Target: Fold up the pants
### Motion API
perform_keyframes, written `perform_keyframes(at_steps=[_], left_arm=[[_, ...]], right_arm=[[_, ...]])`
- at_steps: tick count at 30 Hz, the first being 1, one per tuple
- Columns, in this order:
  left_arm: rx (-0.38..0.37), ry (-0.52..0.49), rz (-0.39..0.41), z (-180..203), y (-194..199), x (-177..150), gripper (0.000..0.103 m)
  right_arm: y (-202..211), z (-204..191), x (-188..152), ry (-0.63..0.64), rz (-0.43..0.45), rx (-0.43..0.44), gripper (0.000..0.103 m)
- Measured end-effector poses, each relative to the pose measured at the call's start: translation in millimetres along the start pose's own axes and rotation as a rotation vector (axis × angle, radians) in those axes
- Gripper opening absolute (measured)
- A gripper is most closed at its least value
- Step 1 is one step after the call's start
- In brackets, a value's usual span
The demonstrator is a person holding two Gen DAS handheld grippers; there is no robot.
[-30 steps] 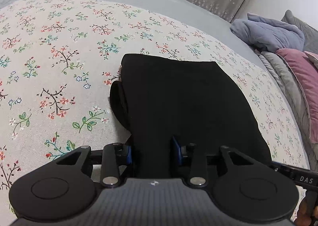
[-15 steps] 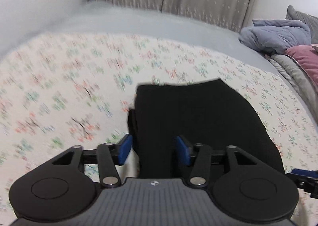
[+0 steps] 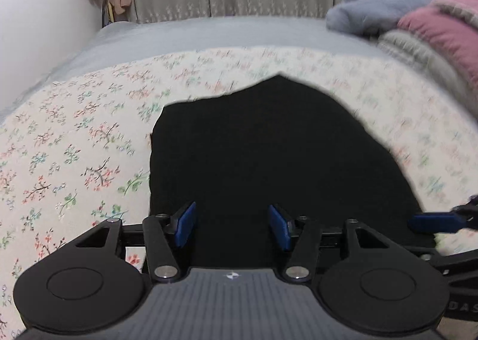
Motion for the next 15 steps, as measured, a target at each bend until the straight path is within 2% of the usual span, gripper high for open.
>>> perform_keyframes(at_steps=[2,15], left_arm=[[0.019,-0.026,0.017,1.9,-2.4,-2.9,0.073],[0.061,-0.051,0.022,2.9,10.9,-12.0,0.073]], right_arm=[[-11.1,6.1,-11.0,0.01,-0.045,-0.024,0.045],[-5.8,-10.7,-33.7,0.036,-0.087,-0.048,0.048]])
Point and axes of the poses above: each gripper's, at about its wrist camera, not at the fingertips, and y roughly against the way its jaws point, z to its right, x to its top, the point moved 9 cm from there along -y, roughly the way its jaws point, and after that the axes turned 15 degrees about x, right-handed, at the moved point
